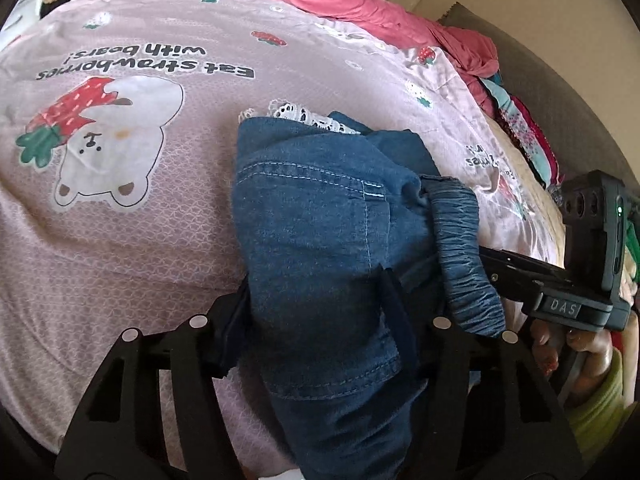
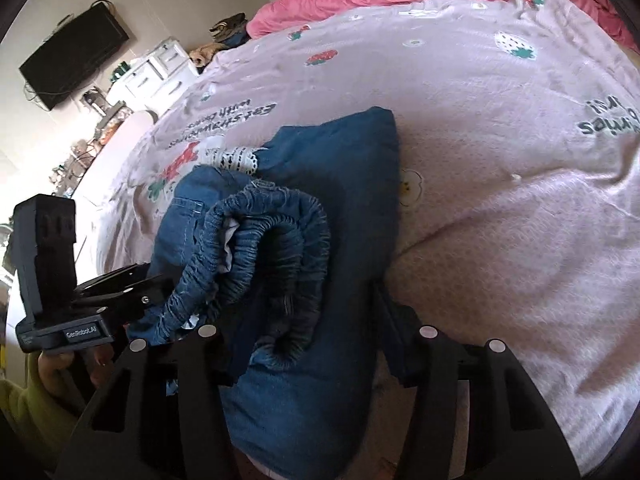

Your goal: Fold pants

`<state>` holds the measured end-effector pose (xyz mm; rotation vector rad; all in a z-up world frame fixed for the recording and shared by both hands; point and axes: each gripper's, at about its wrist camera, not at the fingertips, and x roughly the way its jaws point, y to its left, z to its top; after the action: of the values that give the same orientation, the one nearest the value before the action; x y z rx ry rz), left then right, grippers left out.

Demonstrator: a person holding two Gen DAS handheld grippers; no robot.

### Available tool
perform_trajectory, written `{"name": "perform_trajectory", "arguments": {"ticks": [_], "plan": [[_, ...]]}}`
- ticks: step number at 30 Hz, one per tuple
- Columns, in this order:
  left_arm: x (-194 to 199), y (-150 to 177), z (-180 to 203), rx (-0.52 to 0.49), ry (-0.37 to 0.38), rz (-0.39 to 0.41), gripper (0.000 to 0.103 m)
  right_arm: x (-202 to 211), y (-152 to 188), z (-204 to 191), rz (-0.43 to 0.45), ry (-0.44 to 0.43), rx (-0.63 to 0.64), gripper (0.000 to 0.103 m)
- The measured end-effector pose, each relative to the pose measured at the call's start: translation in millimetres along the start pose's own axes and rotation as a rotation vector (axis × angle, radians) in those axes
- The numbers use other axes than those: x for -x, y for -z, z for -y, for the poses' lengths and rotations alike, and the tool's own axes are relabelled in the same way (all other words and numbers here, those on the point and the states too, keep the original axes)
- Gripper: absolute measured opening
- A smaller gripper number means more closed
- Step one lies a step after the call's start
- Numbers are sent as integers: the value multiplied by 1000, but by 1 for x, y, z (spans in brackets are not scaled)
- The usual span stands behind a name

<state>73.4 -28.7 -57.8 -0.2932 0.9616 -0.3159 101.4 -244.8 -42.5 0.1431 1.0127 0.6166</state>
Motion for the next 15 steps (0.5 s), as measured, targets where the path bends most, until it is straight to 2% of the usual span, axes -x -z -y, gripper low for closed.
{"name": "perform_trajectory", "arguments": {"ticks": [1,3,6,10,15], "plan": [[-2,0,1,-4,-2,3,53,0,0,-2,4,-12,17,49],[-4,-1,5,-19,-3,1,43,0,0,-3,8,-42,35,36],[7,-6,8,-9,36,18,35,10,2,-12,47,-46,87,29],[22,-17,18,-21,71,55,35,21,-2,-24,82,-60,116,28],[32,-41,27,-50,64,107,35,32,-21,-37,129,-48,169,28]]}}
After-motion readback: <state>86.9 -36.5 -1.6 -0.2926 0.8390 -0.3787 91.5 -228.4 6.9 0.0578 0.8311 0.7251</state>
